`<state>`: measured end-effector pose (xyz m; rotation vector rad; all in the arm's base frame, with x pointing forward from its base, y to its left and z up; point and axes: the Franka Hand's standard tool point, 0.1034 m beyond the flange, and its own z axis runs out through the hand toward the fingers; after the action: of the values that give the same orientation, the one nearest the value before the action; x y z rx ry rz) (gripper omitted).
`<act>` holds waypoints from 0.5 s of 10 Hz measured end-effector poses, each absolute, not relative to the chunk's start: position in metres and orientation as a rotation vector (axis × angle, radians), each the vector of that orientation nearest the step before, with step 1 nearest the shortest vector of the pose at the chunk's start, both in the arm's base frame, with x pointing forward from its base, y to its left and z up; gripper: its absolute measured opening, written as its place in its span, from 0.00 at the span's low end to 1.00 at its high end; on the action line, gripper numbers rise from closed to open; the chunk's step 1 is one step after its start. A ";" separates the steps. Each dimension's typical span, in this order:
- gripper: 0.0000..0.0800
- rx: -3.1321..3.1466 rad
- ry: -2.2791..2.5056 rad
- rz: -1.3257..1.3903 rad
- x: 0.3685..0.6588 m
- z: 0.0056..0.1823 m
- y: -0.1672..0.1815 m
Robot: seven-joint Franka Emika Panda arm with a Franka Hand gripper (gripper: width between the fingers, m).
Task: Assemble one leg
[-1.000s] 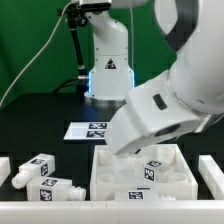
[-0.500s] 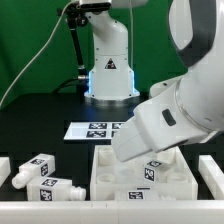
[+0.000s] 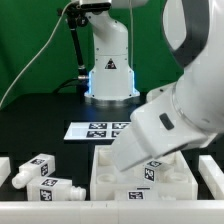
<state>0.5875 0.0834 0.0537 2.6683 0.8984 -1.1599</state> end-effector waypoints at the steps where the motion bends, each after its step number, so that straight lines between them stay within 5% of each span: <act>1: 0.81 2.665 0.899 -1.168 0.586 0.053 0.084; 5: 0.81 2.633 0.899 -1.237 0.575 0.051 0.086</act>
Offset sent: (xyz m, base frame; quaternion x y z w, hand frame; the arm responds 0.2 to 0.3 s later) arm 0.0000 0.0000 0.0000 0.0000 0.0000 0.0000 1.0000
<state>0.5753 0.0856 0.0514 2.6332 0.8988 -1.2372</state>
